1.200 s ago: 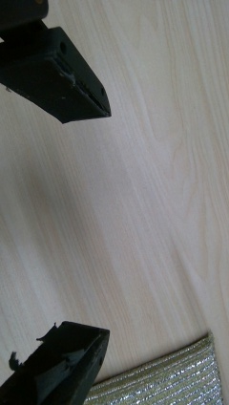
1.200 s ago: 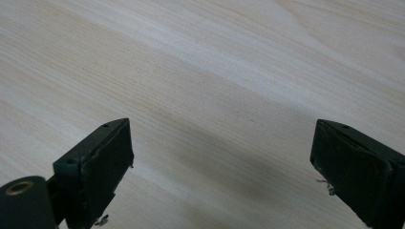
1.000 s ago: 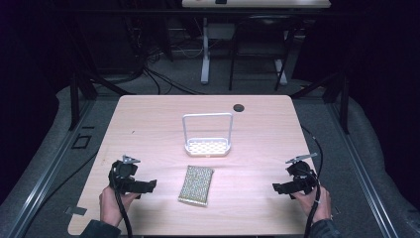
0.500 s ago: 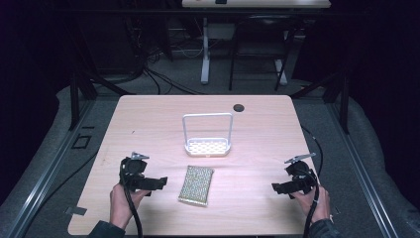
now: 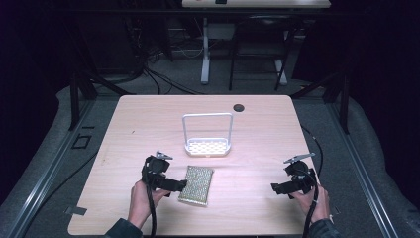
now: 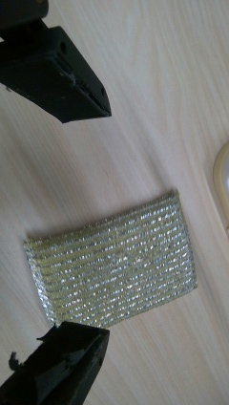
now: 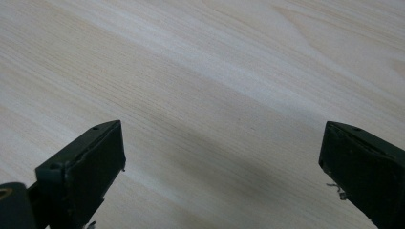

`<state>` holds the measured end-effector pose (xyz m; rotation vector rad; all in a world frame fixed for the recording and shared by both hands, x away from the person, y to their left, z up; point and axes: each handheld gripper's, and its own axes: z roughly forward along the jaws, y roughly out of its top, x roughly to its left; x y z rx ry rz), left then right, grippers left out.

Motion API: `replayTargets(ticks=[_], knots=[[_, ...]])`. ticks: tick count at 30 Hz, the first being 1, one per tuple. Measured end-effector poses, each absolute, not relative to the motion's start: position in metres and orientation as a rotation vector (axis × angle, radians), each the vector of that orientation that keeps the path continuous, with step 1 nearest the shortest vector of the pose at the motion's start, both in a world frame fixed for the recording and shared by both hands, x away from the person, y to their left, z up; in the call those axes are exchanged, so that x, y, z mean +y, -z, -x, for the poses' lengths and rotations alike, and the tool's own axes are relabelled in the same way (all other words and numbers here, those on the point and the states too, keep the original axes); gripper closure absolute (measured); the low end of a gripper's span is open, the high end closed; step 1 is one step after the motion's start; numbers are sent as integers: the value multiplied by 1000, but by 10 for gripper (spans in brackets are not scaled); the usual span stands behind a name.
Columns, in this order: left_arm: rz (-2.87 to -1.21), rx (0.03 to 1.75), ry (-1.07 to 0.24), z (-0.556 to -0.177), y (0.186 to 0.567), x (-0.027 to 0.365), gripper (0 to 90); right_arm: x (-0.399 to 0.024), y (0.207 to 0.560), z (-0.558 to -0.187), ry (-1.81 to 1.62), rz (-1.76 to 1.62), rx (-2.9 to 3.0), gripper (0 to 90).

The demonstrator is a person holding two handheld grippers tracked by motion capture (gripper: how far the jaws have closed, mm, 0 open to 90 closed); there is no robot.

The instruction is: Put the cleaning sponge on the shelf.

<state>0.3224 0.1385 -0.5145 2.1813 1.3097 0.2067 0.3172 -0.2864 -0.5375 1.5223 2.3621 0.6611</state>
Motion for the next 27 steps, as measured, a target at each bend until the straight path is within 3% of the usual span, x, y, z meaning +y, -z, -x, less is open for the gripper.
replayTargets(ticks=[27], knots=[[-2351, 1289, -133, -344, 550, 62, 0, -286, 541, -318, -652, -1512, 2400, 18]])
